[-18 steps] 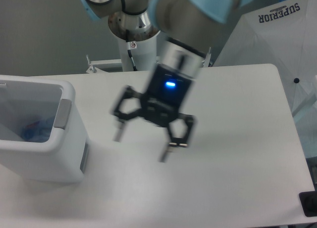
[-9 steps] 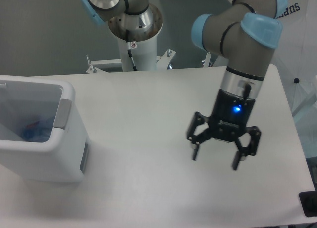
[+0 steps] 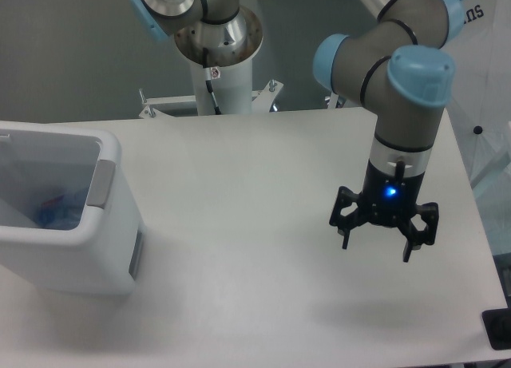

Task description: Place the trash in the trash can

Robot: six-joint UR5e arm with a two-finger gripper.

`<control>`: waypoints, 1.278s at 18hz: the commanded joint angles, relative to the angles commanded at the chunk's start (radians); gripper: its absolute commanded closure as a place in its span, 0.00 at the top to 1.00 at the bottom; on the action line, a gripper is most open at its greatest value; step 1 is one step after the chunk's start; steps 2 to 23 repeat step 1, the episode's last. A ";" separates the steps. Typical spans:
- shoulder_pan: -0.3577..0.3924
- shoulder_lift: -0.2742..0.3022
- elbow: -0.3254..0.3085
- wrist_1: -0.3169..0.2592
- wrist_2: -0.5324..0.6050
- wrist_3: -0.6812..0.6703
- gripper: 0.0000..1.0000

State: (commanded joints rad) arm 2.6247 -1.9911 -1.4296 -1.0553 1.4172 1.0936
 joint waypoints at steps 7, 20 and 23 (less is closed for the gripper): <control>-0.006 0.002 -0.008 0.000 0.011 0.000 1.00; -0.006 0.002 -0.008 0.000 0.011 0.000 1.00; -0.006 0.002 -0.008 0.000 0.011 0.000 1.00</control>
